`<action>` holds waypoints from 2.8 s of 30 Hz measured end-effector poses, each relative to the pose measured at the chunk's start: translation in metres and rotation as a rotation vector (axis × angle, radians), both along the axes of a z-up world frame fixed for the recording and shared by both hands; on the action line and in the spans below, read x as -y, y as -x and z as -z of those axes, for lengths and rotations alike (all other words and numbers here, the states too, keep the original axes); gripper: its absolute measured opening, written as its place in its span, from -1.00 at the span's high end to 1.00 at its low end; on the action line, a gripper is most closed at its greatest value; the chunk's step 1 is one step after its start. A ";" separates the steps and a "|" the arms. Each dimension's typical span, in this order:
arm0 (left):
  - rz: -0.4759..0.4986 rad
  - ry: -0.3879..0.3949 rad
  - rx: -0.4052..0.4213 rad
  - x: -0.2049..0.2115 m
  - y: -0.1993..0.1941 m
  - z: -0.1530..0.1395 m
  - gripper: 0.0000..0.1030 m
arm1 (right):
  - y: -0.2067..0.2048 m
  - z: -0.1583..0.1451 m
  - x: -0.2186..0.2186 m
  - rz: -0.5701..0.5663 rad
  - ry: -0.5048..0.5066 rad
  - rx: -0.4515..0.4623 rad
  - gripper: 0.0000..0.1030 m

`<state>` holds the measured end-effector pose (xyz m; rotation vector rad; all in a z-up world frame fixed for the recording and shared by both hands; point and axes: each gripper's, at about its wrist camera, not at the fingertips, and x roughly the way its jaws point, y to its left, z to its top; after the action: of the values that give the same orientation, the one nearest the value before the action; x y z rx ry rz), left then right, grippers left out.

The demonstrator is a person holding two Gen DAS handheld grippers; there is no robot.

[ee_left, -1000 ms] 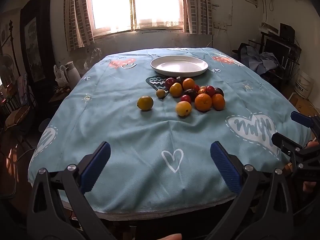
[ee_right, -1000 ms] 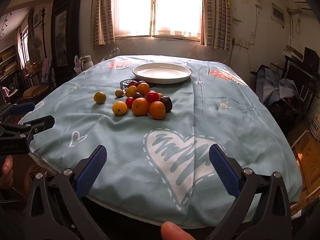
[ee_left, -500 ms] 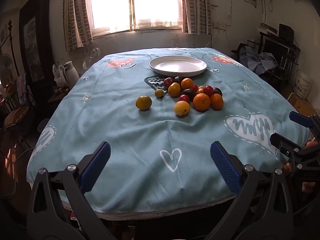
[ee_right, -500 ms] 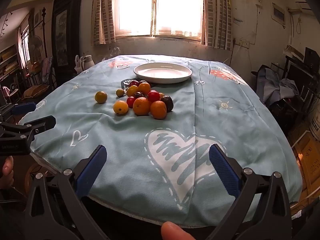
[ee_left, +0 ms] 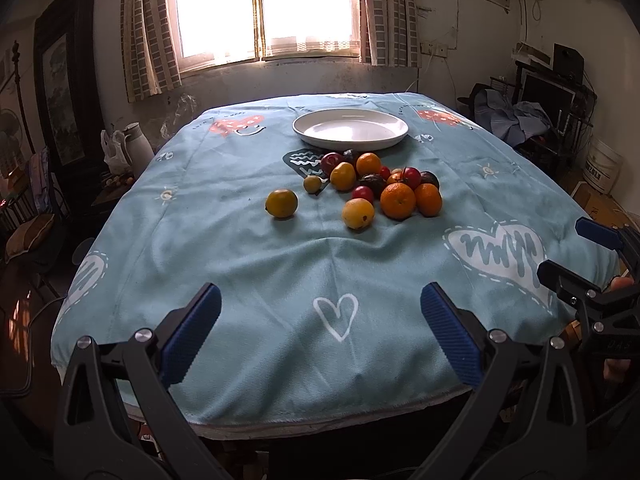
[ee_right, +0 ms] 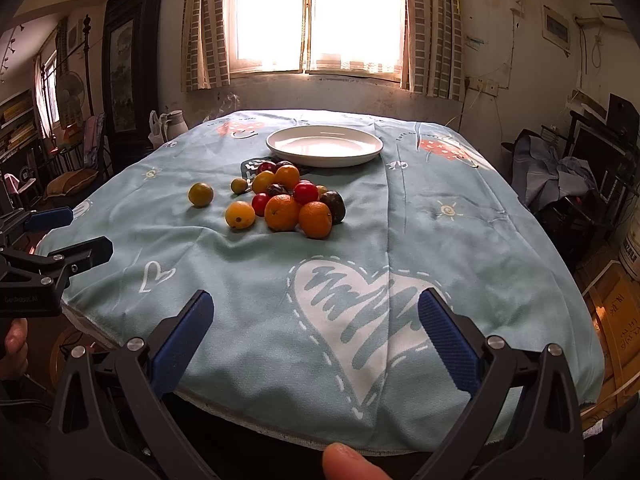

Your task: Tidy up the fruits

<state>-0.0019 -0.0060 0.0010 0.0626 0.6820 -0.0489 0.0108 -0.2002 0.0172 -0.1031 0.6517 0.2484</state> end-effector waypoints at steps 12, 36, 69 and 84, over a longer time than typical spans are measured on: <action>-0.001 0.000 0.000 0.000 0.000 0.001 -0.96 | 0.000 0.000 0.000 -0.001 0.003 0.004 -0.97; -0.001 -0.002 0.000 0.001 0.000 0.001 -0.96 | 0.001 -0.002 -0.001 -0.002 0.004 0.005 -0.97; 0.026 0.012 -0.069 -0.007 -0.021 0.032 -0.96 | -0.024 0.021 0.017 -0.033 -0.243 -0.071 -0.97; 0.181 0.065 -0.173 -0.016 -0.135 0.054 -0.47 | -0.137 0.044 -0.012 -0.071 -0.093 -0.239 -0.06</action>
<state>0.1331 0.0104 -0.0533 0.0577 0.8461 -0.2532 0.1480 -0.1879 -0.0264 -0.0064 0.8738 0.3624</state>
